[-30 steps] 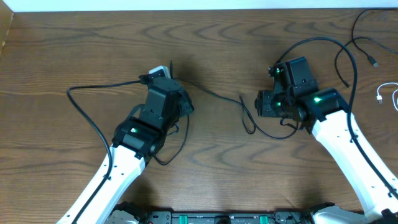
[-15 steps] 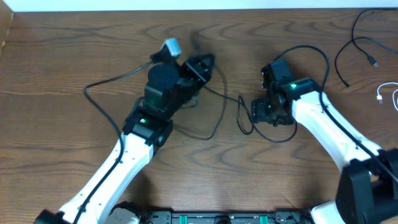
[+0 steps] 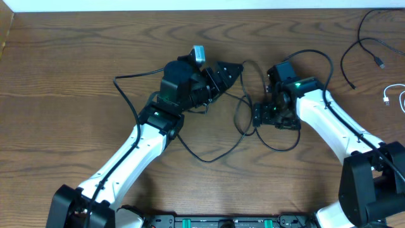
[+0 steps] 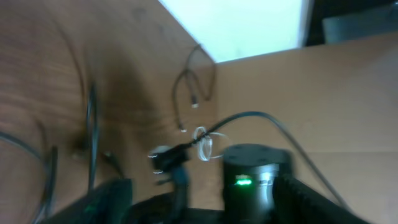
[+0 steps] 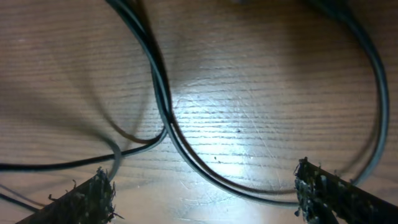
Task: Untangle cables
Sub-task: 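Grasp the remaining black cable with the right gripper beside the left gripper, then pull the black cable away from the left gripper toward the top-right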
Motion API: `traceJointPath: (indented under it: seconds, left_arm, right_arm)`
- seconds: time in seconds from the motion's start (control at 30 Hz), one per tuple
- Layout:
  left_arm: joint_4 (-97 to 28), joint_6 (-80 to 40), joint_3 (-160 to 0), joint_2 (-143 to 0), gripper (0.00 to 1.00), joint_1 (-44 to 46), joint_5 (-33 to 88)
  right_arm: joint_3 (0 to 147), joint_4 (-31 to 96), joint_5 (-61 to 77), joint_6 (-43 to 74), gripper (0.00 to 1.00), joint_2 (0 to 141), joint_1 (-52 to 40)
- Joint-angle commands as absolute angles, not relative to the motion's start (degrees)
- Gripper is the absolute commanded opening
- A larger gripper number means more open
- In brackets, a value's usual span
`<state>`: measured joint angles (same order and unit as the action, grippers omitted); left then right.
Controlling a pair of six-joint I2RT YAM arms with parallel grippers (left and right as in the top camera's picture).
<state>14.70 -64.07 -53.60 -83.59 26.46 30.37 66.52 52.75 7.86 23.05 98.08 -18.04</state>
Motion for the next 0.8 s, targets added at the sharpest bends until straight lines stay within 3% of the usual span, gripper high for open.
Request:
traceJointPath:
  seconds: [0.0,0.37,0.57,0.77]
  left_arm:
    - [11.92,-59.59,-54.39,-84.25,0.87,26.44,25.39]
    - [7.88,-48.86,-54.39,-81.89,0.91,24.34,20.05]
    - [3.36,-44.58,-54.39,-76.07,0.91,18.92,19.79]
    - [-8.84,-43.29,-54.39,-69.47,0.91,10.70,19.79]
  right_arm:
    - [66.63,53.19,11.03,23.31,0.93,98.15,-17.17]
    - [66.63,45.91,23.46,23.07,0.99,98.15,-19.46]
    - [66.63,38.70,4.71,23.57,0.99,98.67,-27.79]
    - [66.63,36.99,-7.27,30.04,0.99,104.44,-32.58]
